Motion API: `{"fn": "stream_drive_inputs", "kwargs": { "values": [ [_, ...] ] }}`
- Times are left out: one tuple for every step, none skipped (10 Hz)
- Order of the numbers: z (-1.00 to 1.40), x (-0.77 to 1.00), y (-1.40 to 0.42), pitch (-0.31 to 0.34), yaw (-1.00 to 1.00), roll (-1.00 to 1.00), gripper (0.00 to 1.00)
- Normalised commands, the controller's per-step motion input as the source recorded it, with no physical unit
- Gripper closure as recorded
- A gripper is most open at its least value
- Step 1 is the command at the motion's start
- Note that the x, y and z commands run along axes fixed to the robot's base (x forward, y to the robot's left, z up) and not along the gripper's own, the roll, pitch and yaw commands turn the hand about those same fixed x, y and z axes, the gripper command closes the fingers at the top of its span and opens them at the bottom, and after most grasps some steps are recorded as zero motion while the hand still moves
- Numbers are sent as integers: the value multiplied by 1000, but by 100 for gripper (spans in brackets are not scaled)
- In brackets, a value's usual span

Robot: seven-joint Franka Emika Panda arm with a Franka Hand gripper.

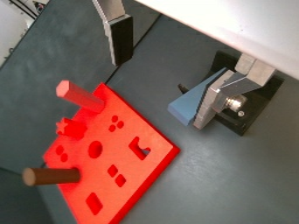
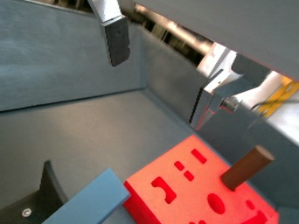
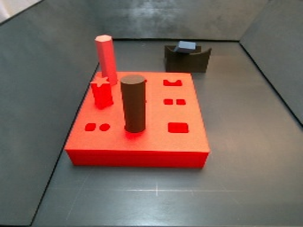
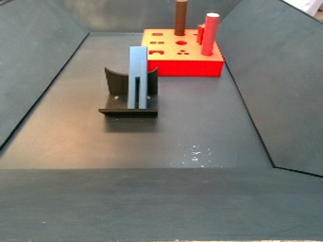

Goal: Pick up the double-square object. Move up. Rotate the double-square object. Place the double-square object on the fixture. Regrasp the double-square object. Move to above the board. Insert the double-square object.
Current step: Regrasp the double-square object.

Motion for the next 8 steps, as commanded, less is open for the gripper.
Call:
{"fn": "stream_drive_inputs", "kwargs": {
  "values": [
    [65, -21, -205, 21, 8, 1000, 0],
    [41, -24, -31, 18, 9, 1000, 0],
    [18, -19, -21, 13, 10, 1000, 0],
    [17, -16, -33, 10, 10, 1000, 0],
    [19, -14, -30, 8, 11, 1000, 0],
    [6, -2, -19, 4, 12, 1000, 0],
    [3, 5, -18, 1, 14, 1000, 0],
    [5, 6, -20, 1, 15, 1000, 0]
  ]
}}
